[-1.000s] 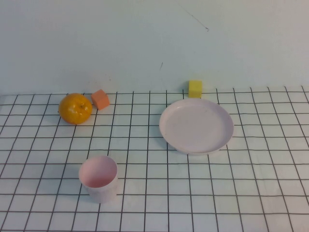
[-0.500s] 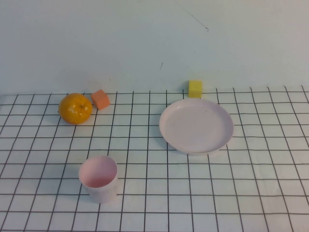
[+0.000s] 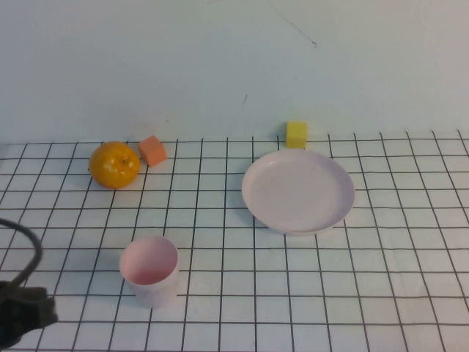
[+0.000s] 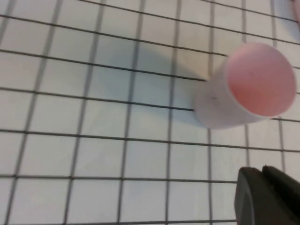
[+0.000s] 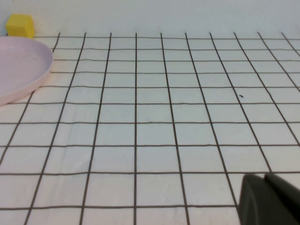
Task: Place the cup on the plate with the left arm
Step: Pick up the cup from the table
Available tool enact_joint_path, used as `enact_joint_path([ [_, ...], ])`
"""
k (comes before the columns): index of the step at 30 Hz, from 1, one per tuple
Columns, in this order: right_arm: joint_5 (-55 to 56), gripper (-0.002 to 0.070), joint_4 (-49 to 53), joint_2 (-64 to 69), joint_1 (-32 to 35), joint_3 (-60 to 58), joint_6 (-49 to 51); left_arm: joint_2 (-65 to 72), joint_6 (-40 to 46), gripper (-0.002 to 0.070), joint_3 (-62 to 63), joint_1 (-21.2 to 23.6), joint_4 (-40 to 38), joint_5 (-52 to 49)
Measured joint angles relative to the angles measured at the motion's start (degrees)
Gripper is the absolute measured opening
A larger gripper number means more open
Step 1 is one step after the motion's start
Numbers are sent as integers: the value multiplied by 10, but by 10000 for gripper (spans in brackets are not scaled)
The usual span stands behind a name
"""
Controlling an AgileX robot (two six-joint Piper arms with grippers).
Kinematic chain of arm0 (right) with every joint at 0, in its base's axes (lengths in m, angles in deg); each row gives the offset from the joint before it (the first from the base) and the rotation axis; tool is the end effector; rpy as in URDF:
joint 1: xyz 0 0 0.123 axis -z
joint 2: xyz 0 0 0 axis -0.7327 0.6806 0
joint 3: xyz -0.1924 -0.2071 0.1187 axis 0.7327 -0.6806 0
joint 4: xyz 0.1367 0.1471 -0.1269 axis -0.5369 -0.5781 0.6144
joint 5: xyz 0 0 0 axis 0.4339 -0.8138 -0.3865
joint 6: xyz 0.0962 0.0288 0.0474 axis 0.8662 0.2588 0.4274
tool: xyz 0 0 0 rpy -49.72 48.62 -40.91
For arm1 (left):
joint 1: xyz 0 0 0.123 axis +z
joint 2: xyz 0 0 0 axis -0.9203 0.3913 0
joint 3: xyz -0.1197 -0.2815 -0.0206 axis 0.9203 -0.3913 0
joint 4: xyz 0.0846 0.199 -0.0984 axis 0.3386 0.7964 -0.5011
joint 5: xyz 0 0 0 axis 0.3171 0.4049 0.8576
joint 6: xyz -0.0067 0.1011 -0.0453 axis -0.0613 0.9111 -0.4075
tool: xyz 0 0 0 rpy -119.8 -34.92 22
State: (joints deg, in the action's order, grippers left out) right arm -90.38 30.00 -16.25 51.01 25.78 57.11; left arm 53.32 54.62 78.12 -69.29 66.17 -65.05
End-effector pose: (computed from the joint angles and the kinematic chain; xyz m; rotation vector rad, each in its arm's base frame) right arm 0.0356 -0.0029 0.1657 0.0219 1.8660 -0.0839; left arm 0.1151 -0.0247 0.2807 -0.2070 2.3546 -0.3757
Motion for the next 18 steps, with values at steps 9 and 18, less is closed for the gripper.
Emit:
enact_joint_path([
  [9,0,-2,0,0,0,0,0,156,227,273,80,0,-174,-2],
  [18,0,-2,0,0,0,0,0,346,291,550,184,0,-203,-12],
])
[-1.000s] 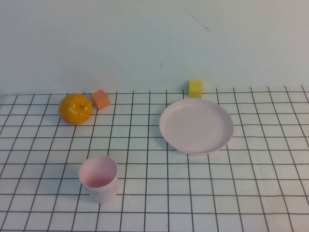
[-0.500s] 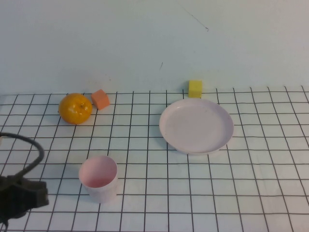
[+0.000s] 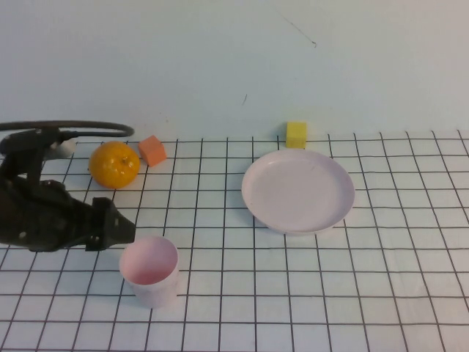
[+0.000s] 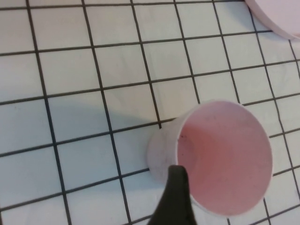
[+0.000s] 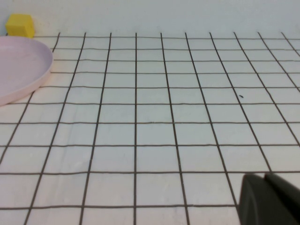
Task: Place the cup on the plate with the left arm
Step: Pick up the cup from the table, then place the cup on the plate
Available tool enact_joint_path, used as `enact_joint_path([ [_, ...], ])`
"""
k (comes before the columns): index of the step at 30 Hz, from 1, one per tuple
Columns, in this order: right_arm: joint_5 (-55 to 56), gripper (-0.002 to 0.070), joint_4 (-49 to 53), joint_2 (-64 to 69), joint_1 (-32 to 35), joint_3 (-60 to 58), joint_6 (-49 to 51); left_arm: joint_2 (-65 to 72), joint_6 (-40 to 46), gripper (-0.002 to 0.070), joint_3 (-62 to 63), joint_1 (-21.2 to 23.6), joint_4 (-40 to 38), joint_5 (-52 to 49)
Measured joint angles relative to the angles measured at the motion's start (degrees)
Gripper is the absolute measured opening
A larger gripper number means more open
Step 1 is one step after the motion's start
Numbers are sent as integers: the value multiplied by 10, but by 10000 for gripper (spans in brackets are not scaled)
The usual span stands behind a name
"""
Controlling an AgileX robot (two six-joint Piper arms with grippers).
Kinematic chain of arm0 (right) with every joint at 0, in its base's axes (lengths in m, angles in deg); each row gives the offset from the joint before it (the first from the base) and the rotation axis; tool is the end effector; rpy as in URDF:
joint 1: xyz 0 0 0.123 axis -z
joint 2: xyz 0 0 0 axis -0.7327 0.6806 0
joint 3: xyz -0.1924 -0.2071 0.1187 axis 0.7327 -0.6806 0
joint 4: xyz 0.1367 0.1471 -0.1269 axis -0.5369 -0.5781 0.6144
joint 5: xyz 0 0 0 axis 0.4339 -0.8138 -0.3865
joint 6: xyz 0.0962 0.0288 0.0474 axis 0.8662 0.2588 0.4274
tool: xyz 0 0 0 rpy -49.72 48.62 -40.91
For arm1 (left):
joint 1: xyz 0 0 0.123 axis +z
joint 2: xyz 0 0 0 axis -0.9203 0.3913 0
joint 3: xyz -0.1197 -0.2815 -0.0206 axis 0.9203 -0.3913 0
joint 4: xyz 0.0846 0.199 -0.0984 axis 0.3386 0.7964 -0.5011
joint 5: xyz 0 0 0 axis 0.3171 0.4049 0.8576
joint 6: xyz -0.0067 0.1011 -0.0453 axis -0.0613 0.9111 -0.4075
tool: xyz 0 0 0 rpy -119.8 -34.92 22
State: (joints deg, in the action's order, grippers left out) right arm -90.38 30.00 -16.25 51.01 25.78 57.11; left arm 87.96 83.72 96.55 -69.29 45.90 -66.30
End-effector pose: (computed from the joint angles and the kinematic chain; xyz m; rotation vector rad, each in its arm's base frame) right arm 0.0356 -0.0029 0.1657 0.0219 1.8660 -0.0839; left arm 0.2503 -0.0540 0.2773 0.1156 2.5385 -0.5629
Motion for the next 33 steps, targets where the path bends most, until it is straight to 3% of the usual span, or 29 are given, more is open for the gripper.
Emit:
enact_joint_path([
  [7,0,-2,0,0,0,0,0,139,1,524,68,-20,3,-6],
  [11,0,-2,0,0,0,0,0,198,-24,485,101,-38,49,-14],
  [14,0,-2,0,0,0,0,0,226,-53,372,119,-46,91,-27],
  [18,0,-2,0,0,0,0,0,241,-63,141,130,-51,112,-33],
  [21,0,-2,0,0,0,0,0,243,-63,43,135,-51,112,-33],
  [27,0,-2,0,0,0,0,0,244,-29,14,168,-60,56,-24],
  [33,0,-2,0,0,0,0,0,271,-28,14,270,-110,31,12],
])
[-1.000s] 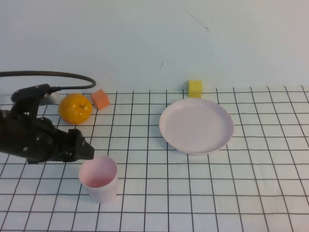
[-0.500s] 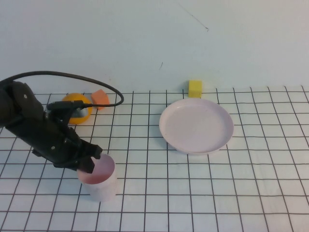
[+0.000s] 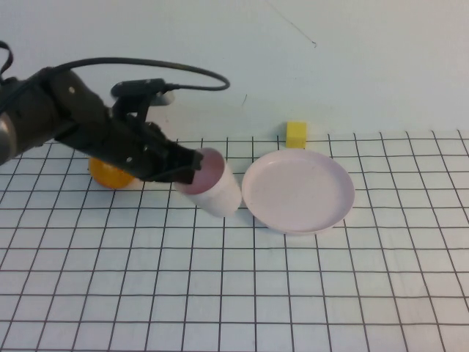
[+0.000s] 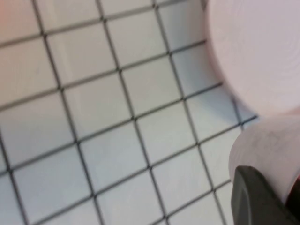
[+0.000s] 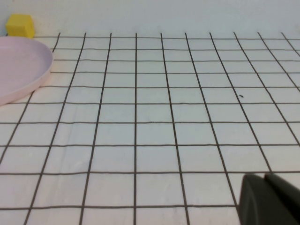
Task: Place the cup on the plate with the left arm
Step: Place the cup on the plate
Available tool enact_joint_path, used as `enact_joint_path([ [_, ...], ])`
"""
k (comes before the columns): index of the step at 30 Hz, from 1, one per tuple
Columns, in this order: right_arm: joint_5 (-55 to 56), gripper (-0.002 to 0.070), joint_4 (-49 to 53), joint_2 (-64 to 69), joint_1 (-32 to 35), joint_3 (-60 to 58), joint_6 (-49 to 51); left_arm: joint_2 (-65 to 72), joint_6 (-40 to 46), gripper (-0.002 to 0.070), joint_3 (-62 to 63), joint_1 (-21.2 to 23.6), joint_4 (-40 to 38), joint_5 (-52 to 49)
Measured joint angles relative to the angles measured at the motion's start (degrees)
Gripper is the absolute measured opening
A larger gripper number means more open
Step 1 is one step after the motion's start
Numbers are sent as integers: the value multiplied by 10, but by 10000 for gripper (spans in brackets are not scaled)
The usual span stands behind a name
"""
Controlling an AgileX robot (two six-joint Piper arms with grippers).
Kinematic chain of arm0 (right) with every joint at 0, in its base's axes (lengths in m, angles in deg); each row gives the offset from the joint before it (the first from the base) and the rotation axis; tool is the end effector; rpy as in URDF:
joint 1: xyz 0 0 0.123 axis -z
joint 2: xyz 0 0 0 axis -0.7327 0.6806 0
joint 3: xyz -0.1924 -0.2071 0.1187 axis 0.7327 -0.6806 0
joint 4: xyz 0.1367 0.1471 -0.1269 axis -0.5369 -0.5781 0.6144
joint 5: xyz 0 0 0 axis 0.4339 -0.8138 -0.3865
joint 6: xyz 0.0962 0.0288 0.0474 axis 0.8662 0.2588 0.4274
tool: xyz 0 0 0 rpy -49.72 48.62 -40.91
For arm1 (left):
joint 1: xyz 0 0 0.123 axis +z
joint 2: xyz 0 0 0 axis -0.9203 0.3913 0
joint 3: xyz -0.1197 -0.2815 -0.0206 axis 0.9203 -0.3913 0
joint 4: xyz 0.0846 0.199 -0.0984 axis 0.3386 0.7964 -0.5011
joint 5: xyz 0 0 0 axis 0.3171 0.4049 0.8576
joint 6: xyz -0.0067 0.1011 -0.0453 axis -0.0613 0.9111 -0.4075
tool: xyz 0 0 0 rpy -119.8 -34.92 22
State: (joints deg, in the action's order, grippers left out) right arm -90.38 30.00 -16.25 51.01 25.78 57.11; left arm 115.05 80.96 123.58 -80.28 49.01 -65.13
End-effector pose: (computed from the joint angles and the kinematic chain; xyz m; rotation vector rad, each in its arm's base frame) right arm 0.0356 -0.0029 0.1657 0.0219 1.8660 -0.0839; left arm 0.3758 -0.1296 0.2565 0.3368 2.5515 -0.5860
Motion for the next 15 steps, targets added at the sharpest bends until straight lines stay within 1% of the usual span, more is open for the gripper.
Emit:
enact_joint_path([
  [4,0,-2,0,0,0,0,0,59,-18,14,108,-38,3,2],
  [7,0,-2,0,0,0,0,0,117,-51,14,195,-59,28,-10],
  [15,0,-2,0,0,0,0,0,267,-81,14,398,-104,93,-93],
])
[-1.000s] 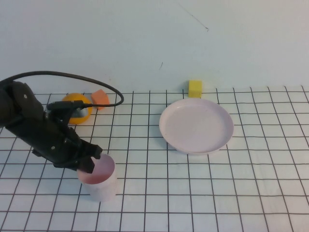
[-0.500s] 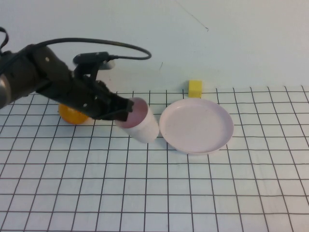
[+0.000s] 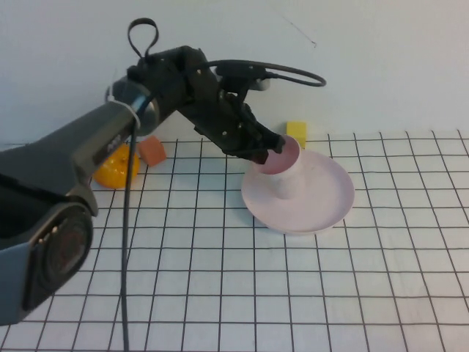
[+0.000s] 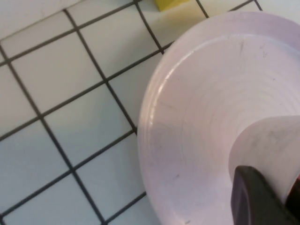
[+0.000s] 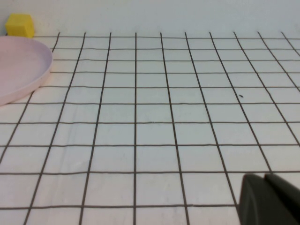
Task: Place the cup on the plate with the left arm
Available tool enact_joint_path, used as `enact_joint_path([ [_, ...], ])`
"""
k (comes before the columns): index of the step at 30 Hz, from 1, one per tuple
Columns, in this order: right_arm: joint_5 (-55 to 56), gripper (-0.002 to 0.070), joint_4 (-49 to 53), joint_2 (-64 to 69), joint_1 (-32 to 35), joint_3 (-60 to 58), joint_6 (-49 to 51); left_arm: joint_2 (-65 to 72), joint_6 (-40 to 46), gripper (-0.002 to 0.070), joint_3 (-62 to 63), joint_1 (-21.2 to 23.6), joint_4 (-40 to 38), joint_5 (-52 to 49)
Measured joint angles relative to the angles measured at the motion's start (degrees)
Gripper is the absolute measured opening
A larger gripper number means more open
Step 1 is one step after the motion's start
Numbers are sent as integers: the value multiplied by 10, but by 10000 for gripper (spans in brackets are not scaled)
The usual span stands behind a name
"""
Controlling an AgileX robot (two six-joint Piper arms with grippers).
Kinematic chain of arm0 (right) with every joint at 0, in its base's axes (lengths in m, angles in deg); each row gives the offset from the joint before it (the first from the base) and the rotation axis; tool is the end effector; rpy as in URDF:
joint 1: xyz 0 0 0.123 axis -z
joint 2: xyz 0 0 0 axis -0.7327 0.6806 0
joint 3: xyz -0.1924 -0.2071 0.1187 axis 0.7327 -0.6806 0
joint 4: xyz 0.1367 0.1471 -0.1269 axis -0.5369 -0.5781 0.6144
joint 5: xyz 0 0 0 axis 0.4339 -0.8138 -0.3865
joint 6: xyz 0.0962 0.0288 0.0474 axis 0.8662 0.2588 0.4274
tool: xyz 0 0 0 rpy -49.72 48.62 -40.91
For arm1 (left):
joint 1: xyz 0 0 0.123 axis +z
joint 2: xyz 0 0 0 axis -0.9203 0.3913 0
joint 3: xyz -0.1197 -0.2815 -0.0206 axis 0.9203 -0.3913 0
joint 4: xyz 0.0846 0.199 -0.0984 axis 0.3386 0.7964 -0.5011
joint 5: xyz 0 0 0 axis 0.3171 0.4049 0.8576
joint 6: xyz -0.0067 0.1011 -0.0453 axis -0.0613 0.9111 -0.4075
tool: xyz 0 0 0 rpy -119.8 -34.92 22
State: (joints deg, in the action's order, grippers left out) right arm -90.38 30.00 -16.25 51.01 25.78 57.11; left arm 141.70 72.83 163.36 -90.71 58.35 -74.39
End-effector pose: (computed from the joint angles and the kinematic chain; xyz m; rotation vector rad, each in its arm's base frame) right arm 0.0356 -0.0029 0.1657 0.0219 1.8660 -0.0839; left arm 0.4658 -0.2425 0.2300 0.6058 2.4982 -0.5758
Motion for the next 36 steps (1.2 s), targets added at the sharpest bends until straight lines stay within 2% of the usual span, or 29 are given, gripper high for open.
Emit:
enact_joint_path([
  [4,0,-2,0,0,0,0,0,49,-11,16,58,-25,50,-27],
  [7,0,-2,0,0,0,0,0,68,-22,65,90,-42,92,-36],
  [10,0,-2,0,0,0,0,0,77,-22,212,107,-48,105,-41],
  [12,0,-2,0,0,0,0,0,81,-29,347,122,-52,108,-44],
  [14,0,-2,0,0,0,0,0,81,-31,446,146,-52,114,-54],
  [16,0,-2,0,0,0,0,0,78,-32,500,177,-52,123,-62],
  [18,0,-2,0,0,0,0,0,65,-32,510,205,-51,138,-70],
  [20,0,-2,0,0,0,0,0,36,-37,495,218,-47,158,-78],
  [22,0,-2,0,0,0,0,0,2,-49,452,222,-44,191,-87],
  [24,0,-2,0,0,0,0,0,-40,-61,368,224,-41,240,-100],
  [28,0,-2,0,0,0,0,0,-123,-94,137,226,-36,324,-134],
  [30,0,-2,0,0,0,0,0,-164,-112,64,226,-31,338,-139],
  [33,0,-2,0,0,0,0,0,-233,-132,19,226,-29,344,-139],
  [36,0,-2,0,0,0,0,0,-295,-136,6,227,-29,344,-139],
])
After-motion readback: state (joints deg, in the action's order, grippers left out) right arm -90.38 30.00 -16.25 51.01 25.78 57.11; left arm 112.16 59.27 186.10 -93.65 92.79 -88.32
